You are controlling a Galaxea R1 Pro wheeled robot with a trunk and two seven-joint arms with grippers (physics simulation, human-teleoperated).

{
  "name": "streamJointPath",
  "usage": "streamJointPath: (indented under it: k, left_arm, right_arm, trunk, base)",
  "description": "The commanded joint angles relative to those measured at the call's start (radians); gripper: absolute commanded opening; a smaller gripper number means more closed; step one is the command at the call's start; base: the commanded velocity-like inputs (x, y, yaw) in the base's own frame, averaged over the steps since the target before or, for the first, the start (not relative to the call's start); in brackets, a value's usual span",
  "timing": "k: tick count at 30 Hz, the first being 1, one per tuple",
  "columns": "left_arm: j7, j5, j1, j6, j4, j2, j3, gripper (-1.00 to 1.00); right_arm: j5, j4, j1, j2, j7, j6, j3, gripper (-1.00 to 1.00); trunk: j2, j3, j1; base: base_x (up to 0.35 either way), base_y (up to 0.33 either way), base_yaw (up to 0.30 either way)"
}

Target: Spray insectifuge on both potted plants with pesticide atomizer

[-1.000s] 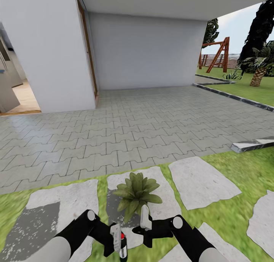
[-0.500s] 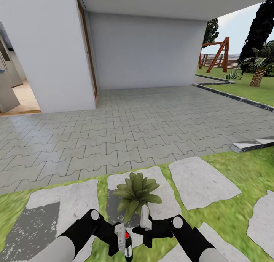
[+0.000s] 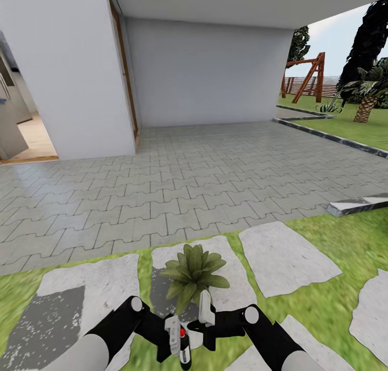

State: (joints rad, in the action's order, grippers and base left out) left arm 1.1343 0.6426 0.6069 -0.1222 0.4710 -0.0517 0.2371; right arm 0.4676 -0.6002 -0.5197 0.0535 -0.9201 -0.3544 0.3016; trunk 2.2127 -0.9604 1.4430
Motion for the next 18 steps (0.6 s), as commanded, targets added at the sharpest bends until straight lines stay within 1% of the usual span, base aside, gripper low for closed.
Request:
streamJointPath:
  k: [1,15,18]
  left_arm:
    - [0.001,0.008,0.000,-0.011,0.001,-0.002,-0.001,-1.00]
    - [-0.002,0.008,0.001,-0.024,0.001,-0.005,-0.002,-1.00]
    - [-0.002,0.008,0.002,-0.025,0.001,-0.005,-0.008,-1.00]
  right_arm:
    - [0.008,-0.001,0.000,0.000,0.000,-0.005,-0.001,-1.00]
    - [0.009,0.000,0.000,0.000,0.000,-0.006,-0.001,-1.00]
    - [0.009,0.000,0.000,0.000,0.000,-0.005,-0.001,-1.00]
  trunk:
    - [0.000,-0.001,0.000]
    - [0.000,-0.001,0.000]
    - [0.000,-0.001,0.000]
  base:
    - [0.000,0.000,0.000]
    - [0.000,0.000,0.000]
    - [0.000,0.000,0.000]
